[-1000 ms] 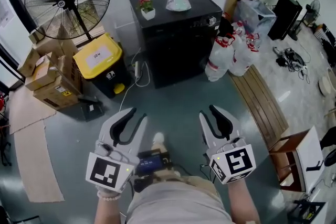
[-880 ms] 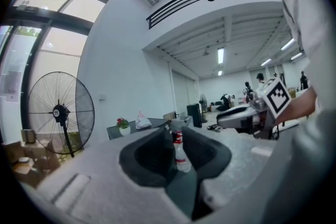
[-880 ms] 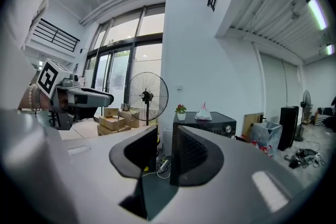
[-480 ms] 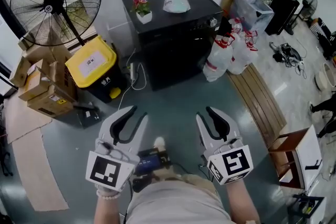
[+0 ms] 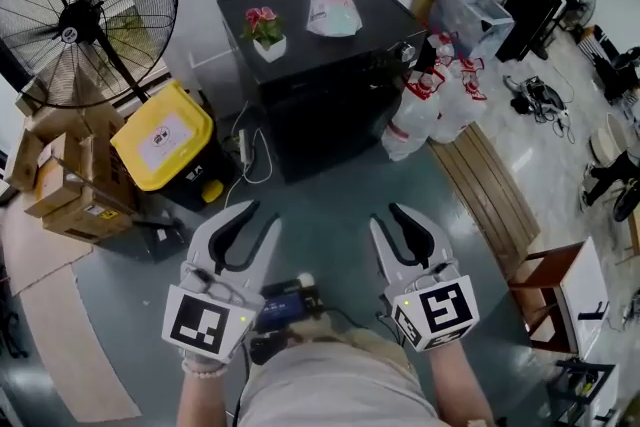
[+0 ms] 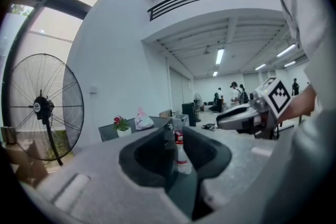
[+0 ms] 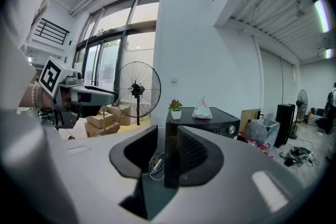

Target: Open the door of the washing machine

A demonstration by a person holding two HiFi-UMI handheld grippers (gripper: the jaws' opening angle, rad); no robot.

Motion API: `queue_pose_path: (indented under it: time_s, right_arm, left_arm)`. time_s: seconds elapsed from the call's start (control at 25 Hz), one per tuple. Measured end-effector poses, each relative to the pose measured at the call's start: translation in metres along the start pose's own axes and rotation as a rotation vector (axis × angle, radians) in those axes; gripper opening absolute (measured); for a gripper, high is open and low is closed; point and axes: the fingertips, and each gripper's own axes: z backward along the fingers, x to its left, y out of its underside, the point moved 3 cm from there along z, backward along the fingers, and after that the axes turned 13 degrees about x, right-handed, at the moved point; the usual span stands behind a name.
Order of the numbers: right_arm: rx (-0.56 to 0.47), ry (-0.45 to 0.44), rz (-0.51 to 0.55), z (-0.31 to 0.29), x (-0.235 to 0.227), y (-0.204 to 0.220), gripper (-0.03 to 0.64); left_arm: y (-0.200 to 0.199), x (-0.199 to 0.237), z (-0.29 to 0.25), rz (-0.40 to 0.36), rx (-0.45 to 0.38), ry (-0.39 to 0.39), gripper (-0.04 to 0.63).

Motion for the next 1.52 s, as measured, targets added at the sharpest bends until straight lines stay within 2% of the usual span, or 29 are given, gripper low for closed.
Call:
queue_pose_path:
  time_s: [0.24, 0.76, 1.04, 1.4, 1.52]
  right_arm:
    - [0.006, 0.019, 0.005, -0.037, -0.001, -0.019, 0.101]
    - [0.055, 0.031, 0.008, -0.093, -0.006, -0.029, 0.101]
    - [0.072, 0.034, -0.011, -0.107, -0.013, -0.025, 0.101]
    - [0.103, 0.002, 0.010, -0.131, -0.031, -0.007, 0.101]
    - [0.126, -0.009, 0.016, -0.140, -0.038, 0.002, 0.101]
  left_arm:
    - [-0.002, 0.037, -0.020, -0.001, 0.001, 0.028, 0.101]
    - [0.009, 0.092, -0.056, 0.033, 0.025, 0.046, 0.101]
    - [0.017, 0.097, -0.075, 0.029, 0.052, 0.072, 0.103]
    - [0.025, 0.107, -0.106, -0.002, 0.073, 0.054, 0.103]
    - [0.032, 0.106, -0.116, -0.008, 0.105, 0.051, 0.103]
